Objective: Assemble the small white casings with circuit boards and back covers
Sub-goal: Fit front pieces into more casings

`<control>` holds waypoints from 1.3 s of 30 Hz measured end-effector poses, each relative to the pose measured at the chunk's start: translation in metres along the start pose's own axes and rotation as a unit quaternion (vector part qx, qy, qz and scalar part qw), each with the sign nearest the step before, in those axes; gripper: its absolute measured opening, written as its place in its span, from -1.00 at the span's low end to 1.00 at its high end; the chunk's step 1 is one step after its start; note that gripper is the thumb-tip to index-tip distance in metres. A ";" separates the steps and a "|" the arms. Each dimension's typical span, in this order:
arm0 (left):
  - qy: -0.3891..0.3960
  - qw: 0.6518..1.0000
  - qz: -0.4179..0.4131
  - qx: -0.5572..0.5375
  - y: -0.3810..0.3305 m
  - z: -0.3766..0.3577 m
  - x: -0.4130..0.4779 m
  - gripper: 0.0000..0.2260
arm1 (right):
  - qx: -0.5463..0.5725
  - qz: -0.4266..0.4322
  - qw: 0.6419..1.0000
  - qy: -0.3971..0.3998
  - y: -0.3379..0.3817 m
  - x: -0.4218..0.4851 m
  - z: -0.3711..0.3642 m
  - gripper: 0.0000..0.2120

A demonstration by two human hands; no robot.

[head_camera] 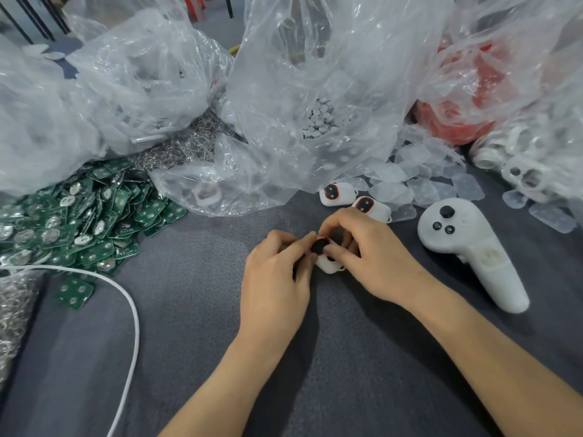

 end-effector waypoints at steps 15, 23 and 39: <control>0.012 0.999 0.045 -0.006 -0.002 0.002 -0.001 -0.87 | -0.012 0.050 0.999 -0.016 0.005 0.000 0.002 -0.81; 0.026 0.999 0.041 -0.005 -0.004 0.003 0.001 -0.84 | -0.013 0.050 0.999 -0.011 0.003 -0.002 0.002 -0.85; 0.001 0.999 -0.007 0.038 -0.007 0.001 -0.003 -0.86 | -0.009 0.021 1.000 -0.001 0.001 -0.002 0.002 -0.88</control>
Point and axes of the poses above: each hand's wrist, its own x-axis towards the middle knuckle, its own z-axis out of the back of the hand, y = z × x, the point moved 4 cm from there along x, towards the middle knuckle, and after that the axes turned 13 degrees about z, right-handed, at the moved point
